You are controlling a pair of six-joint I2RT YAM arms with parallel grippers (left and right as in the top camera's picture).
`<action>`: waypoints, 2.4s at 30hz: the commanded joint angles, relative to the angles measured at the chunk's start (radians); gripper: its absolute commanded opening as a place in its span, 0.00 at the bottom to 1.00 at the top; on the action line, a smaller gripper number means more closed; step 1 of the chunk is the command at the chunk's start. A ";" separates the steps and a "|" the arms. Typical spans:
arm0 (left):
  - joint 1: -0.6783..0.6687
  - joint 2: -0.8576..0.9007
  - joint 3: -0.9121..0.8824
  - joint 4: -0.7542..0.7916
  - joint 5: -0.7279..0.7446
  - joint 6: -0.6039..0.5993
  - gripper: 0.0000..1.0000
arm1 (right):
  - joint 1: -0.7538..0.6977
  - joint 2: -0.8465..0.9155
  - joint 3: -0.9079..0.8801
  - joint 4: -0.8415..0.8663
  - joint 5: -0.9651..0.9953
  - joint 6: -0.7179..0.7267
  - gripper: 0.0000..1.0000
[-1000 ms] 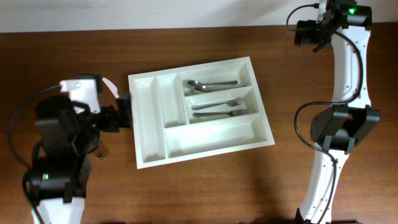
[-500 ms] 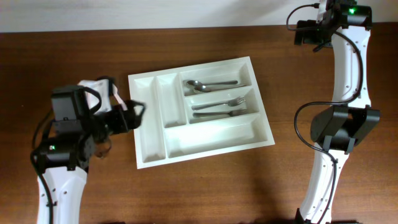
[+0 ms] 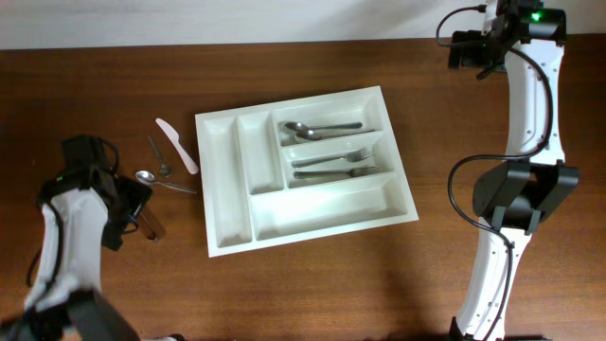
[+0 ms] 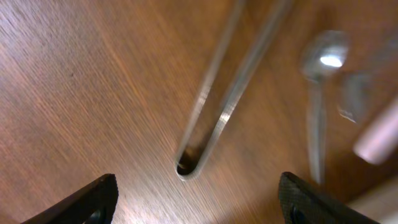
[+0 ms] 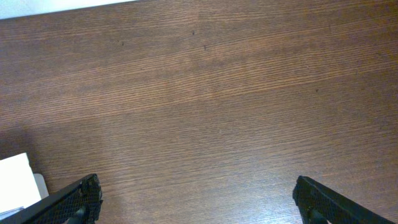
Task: Pack container
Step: 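Lower the left gripper and grasp the steel tongs, then carry the tongs into the tray's bottom compartment and release them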
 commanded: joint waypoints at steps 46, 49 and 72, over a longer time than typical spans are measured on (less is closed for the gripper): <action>0.035 0.268 0.083 0.135 -0.004 0.323 0.02 | 0.002 -0.006 0.014 0.002 0.016 0.009 0.99; 0.035 0.220 0.165 0.084 -0.010 0.375 0.02 | 0.002 -0.006 0.014 0.002 0.016 0.009 0.99; -0.523 0.102 0.329 0.153 0.532 1.577 0.02 | 0.002 -0.006 0.014 0.002 0.016 0.009 0.99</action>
